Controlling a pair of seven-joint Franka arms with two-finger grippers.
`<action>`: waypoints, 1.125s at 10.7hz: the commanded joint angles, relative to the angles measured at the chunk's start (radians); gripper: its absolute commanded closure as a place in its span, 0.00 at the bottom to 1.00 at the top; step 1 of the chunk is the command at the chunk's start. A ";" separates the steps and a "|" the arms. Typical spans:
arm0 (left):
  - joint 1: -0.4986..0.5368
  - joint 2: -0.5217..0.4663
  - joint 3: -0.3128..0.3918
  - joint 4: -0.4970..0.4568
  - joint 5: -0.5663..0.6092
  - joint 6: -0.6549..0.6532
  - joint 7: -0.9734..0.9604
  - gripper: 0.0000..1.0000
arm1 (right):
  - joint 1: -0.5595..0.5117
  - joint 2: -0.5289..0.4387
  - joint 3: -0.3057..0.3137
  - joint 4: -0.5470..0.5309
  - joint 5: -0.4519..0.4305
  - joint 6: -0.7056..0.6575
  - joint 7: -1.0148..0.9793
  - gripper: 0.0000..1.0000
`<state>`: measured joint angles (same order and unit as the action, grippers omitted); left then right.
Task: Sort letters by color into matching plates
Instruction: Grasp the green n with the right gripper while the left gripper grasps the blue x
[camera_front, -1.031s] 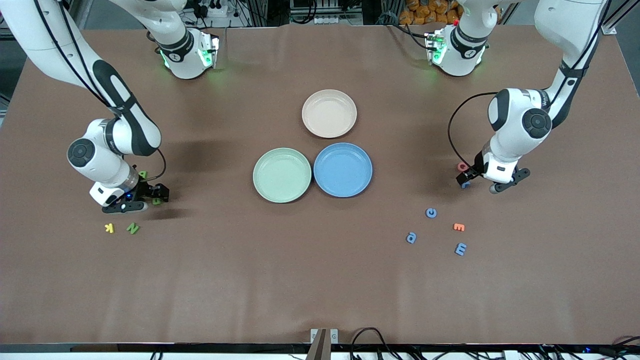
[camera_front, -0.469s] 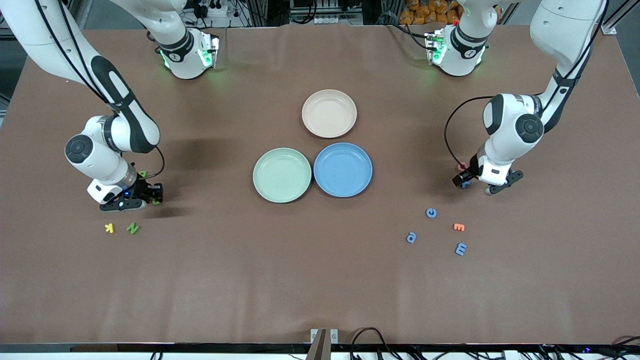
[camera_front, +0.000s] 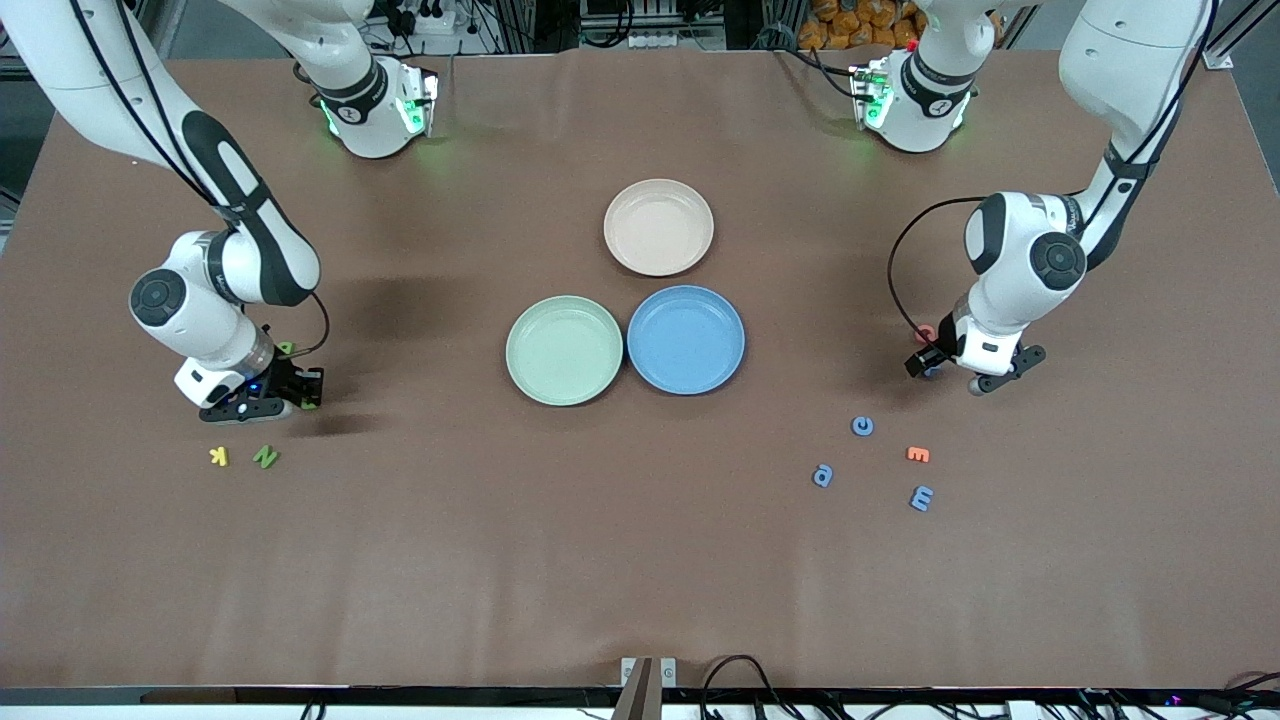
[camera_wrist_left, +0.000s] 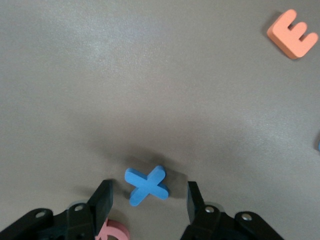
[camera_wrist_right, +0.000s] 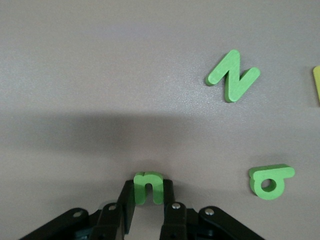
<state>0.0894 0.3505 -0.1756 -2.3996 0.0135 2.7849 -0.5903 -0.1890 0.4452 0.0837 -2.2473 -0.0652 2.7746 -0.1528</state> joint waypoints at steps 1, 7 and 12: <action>-0.007 0.024 0.004 0.022 0.028 0.012 -0.014 0.34 | -0.017 -0.011 0.025 -0.023 -0.010 0.007 0.015 0.82; -0.008 0.024 0.004 0.022 0.031 0.012 -0.009 0.42 | 0.042 -0.085 0.071 -0.012 -0.007 -0.115 0.182 0.86; -0.008 0.024 0.005 0.030 0.031 0.010 -0.006 0.44 | 0.247 -0.143 0.071 -0.012 -0.002 -0.236 0.476 0.86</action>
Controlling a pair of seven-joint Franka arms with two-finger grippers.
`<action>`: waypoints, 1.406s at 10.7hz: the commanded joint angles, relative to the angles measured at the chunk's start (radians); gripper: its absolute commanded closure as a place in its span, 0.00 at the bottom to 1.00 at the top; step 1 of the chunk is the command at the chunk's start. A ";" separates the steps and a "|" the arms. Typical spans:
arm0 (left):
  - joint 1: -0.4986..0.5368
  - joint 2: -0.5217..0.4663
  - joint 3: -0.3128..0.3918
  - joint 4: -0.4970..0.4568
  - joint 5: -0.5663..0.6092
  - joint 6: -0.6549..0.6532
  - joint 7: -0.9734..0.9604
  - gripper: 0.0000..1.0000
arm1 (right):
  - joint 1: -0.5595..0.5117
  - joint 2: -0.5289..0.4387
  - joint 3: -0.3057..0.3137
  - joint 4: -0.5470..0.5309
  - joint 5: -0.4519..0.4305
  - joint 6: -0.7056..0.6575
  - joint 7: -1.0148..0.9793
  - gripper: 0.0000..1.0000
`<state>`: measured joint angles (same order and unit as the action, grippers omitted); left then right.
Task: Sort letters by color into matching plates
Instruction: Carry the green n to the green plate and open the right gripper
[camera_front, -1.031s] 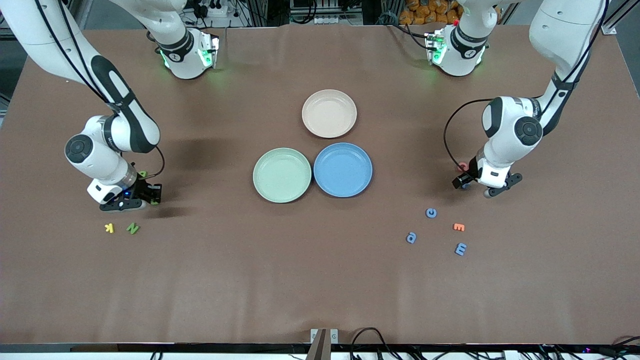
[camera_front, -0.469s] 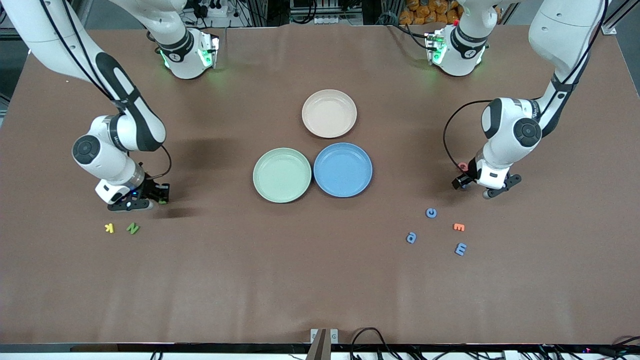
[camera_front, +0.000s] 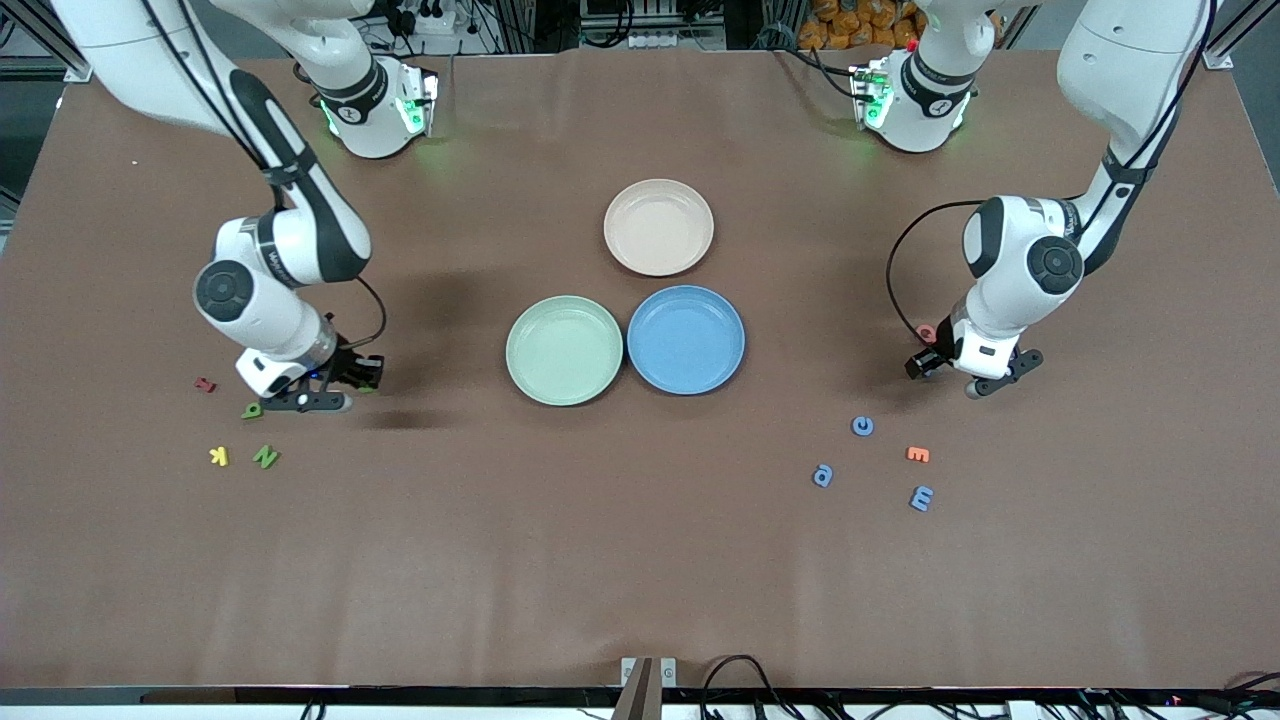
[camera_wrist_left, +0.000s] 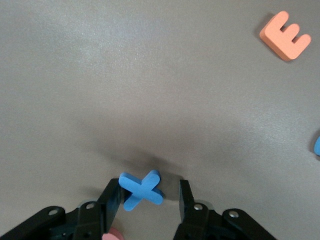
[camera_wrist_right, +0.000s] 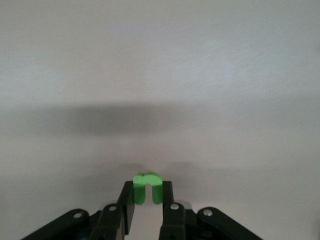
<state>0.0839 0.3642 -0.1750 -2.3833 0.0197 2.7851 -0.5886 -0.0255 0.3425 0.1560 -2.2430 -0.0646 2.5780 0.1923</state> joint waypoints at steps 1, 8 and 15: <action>-0.001 0.010 0.006 0.013 0.025 0.010 -0.007 0.44 | 0.129 -0.040 0.000 -0.015 -0.003 -0.041 0.197 0.86; 0.002 0.012 0.006 0.022 0.023 0.008 -0.013 0.45 | 0.396 -0.034 0.019 0.058 0.092 -0.059 0.508 0.86; -0.001 0.038 0.008 0.036 0.025 0.008 -0.013 0.65 | 0.480 0.053 0.019 0.177 0.106 -0.116 0.662 0.16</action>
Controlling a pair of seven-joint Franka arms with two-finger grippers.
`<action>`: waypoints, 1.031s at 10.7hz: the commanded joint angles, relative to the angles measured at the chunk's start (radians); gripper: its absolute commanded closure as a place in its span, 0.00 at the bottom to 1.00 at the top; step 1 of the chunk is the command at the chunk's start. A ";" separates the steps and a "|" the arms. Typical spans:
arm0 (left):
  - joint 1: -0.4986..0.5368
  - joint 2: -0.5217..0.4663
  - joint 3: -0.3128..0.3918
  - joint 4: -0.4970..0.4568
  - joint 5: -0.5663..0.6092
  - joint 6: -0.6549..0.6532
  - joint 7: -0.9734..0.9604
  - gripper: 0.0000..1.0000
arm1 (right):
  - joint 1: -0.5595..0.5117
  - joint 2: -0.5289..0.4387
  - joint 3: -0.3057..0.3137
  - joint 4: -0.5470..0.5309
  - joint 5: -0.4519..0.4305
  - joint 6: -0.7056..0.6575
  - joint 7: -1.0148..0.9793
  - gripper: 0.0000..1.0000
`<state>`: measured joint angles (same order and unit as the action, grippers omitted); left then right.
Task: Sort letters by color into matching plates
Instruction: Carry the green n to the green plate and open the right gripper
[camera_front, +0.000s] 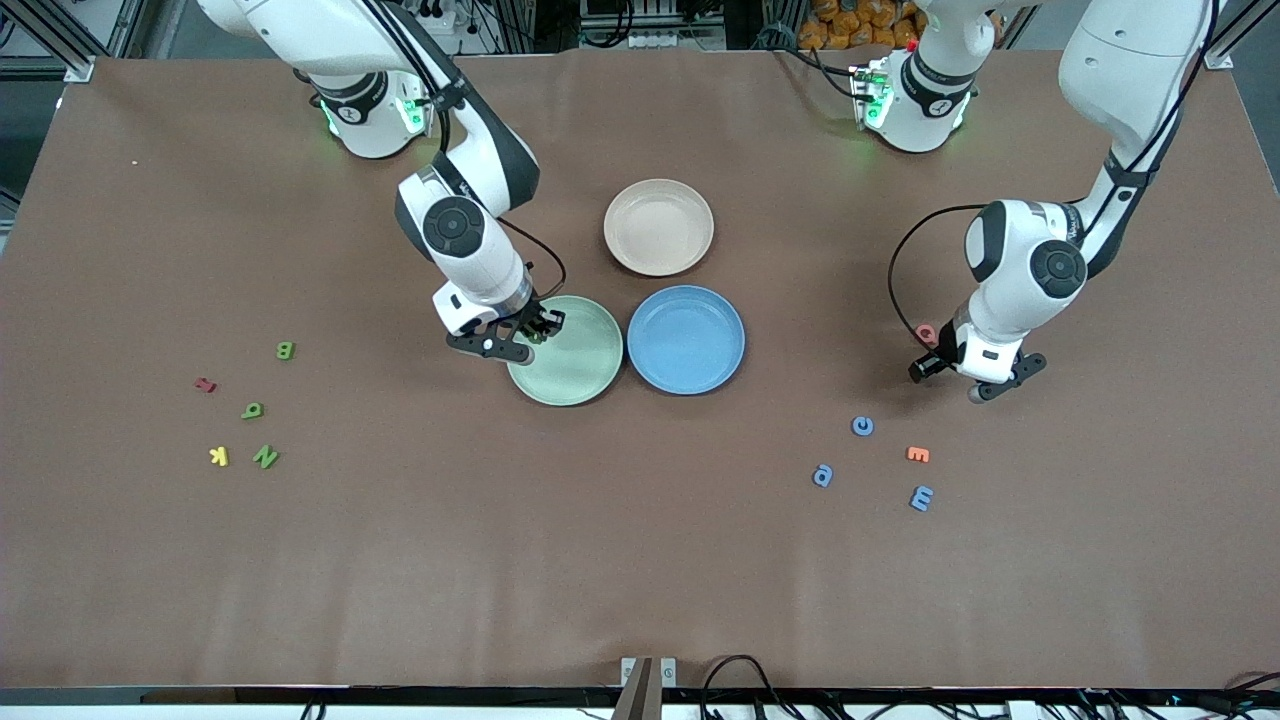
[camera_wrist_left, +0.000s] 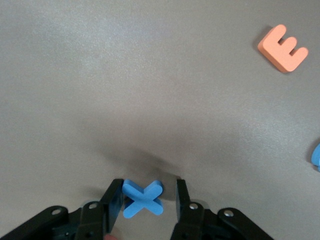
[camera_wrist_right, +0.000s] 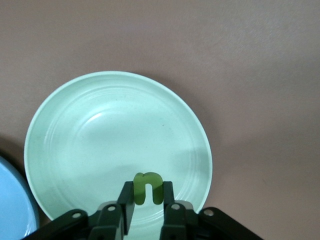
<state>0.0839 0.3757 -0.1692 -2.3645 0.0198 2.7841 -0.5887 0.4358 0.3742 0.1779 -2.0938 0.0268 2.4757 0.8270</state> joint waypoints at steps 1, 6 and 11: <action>-0.001 0.023 0.002 0.018 0.025 0.009 -0.011 0.75 | 0.027 0.022 0.000 0.028 -0.004 -0.014 0.055 0.00; -0.001 -0.015 0.002 0.033 0.060 -0.041 -0.011 1.00 | -0.037 -0.009 0.000 0.014 -0.045 -0.066 -0.036 0.00; -0.027 -0.073 -0.015 0.082 0.062 -0.179 -0.020 1.00 | -0.236 -0.047 -0.001 -0.032 -0.047 -0.080 -0.302 0.00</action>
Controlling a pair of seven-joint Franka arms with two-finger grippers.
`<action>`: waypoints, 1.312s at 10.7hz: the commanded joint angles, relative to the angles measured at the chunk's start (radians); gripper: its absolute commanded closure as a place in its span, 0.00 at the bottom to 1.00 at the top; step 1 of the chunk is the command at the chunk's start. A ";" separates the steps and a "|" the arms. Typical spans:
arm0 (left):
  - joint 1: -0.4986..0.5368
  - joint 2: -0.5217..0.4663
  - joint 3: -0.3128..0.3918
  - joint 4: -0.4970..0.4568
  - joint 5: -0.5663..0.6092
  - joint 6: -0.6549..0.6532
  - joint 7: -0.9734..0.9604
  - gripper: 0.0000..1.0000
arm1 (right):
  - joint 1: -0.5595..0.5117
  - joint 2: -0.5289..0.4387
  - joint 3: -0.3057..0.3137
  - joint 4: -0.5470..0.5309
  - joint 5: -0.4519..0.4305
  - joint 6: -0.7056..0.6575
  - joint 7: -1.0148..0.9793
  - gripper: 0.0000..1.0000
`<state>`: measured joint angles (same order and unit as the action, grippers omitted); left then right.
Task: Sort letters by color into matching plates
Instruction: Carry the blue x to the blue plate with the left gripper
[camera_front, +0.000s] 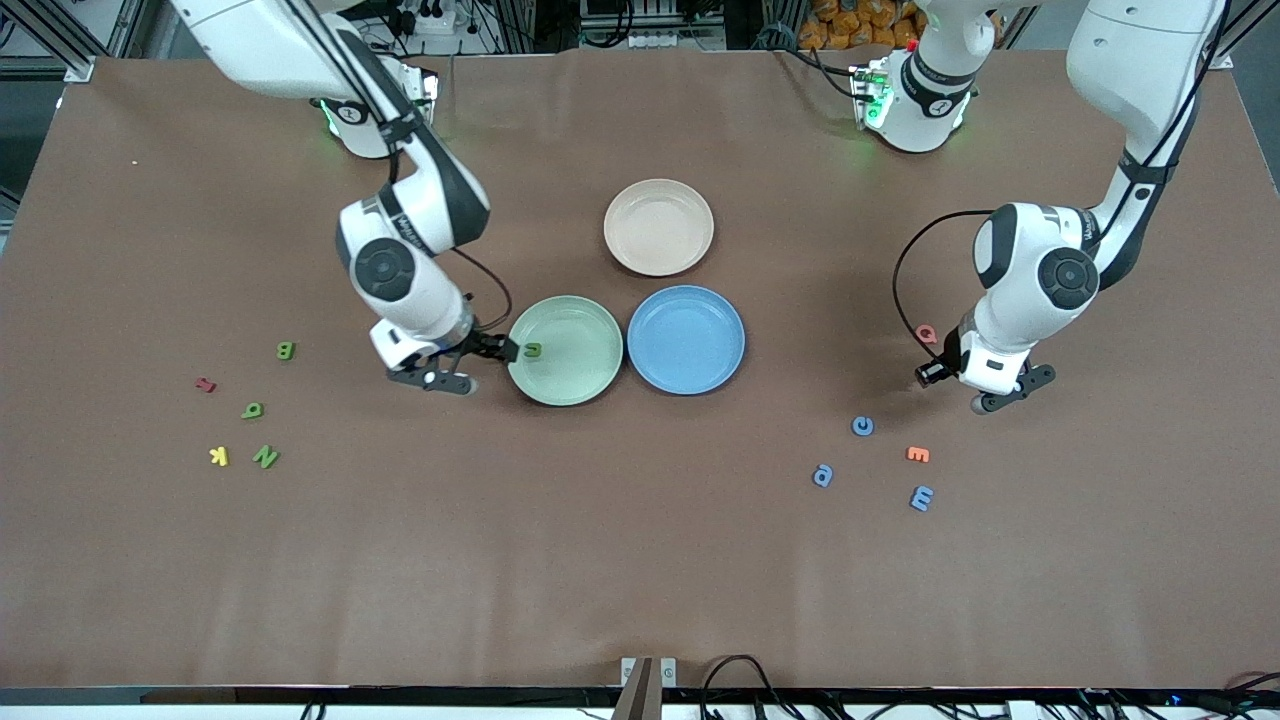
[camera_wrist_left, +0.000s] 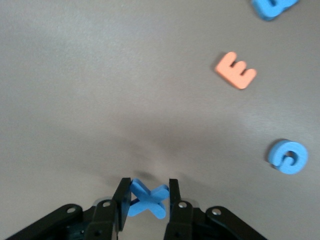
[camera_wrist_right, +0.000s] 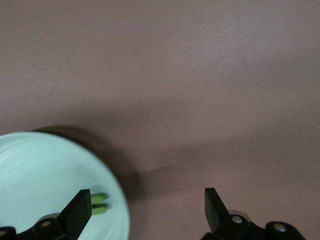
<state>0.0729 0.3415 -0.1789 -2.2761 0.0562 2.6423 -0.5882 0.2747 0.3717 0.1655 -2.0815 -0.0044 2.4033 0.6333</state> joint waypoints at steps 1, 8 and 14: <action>-0.033 -0.056 -0.013 -0.005 0.024 -0.054 -0.031 1.00 | -0.112 -0.060 0.011 -0.066 -0.025 -0.007 -0.183 0.00; -0.248 -0.087 -0.053 0.060 0.025 -0.177 -0.293 1.00 | -0.379 -0.162 0.011 -0.242 -0.186 0.057 -0.457 0.00; -0.355 -0.098 -0.143 0.076 0.025 -0.222 -0.471 1.00 | -0.590 -0.217 0.011 -0.365 -0.201 0.168 -0.694 0.00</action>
<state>-0.2606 0.2640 -0.2860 -2.2075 0.0563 2.4520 -0.9741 -0.2461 0.2100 0.1602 -2.3852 -0.1782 2.5398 0.0078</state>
